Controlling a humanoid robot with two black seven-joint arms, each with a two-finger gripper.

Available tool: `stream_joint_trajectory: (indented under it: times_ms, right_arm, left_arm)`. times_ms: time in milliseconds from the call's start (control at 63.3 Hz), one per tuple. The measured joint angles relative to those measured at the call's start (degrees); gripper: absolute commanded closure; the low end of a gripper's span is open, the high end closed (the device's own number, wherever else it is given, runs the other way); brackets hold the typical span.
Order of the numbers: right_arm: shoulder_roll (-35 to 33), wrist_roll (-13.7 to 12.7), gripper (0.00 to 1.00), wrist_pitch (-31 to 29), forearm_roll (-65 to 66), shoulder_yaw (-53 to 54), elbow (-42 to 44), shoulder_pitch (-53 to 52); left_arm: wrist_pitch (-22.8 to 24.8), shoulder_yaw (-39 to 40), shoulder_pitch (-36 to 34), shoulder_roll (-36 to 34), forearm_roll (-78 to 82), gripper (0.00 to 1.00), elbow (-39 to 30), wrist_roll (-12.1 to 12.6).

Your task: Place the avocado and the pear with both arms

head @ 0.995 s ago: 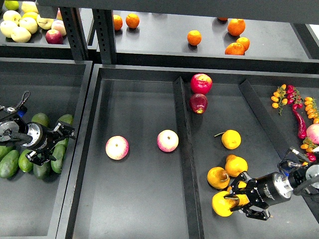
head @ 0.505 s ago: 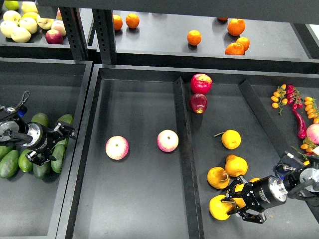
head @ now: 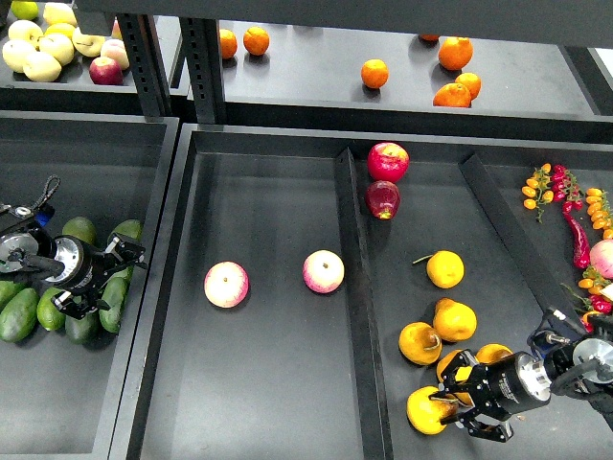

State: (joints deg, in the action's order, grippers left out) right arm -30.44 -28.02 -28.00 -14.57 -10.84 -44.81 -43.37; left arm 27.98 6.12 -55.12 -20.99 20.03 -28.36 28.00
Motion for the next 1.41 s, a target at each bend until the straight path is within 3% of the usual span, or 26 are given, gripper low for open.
stream_joint_trajectory:
  times_ms: [174,316,442,521,742,1121,1405]
  right_arm:
    - [-0.7,-0.1,0.33,0.1,-0.4,1.5,-1.5,-1.1]
    - [-1.1,0.0,0.17,0.0,-0.5,2.9,-3.2,-1.2]
    - [-2.0,0.0,0.11,0.0,-0.5,3.2,-4.7,-1.3]
    - [-2.6,0.0,0.00,0.0,-0.5,3.4,-6.0,-1.5]
    - [-6.2,0.0,0.00,0.0,-0.5,8.0,-9.9,-1.7]
    - [-10.1,0.0,0.00,0.0,-2.3,25.3,-10.9,1.5]
    - [-7.2,0.0,0.00,0.0,-2.6,41.6,-8.3,6.0]
  left_arm:
    - [0.0,0.7,0.0,-0.2,-0.1,0.00,-0.2,0.0]
    - [0.0,1.5,-0.1,-0.5,-0.1,0.00,-1.1,0.0]
    - [0.0,2.3,-0.2,-0.7,-0.3,0.00,-1.6,0.0]
    - [0.0,3.2,0.1,-0.8,-0.4,0.00,-1.9,0.0]
    - [0.0,7.6,0.2,-1.6,-1.3,0.00,-2.8,0.0]
    - [0.0,18.3,0.6,-6.7,-6.4,0.00,-4.7,0.0]
    - [0.0,37.1,4.6,-5.4,-12.1,0.00,-4.7,0.0]
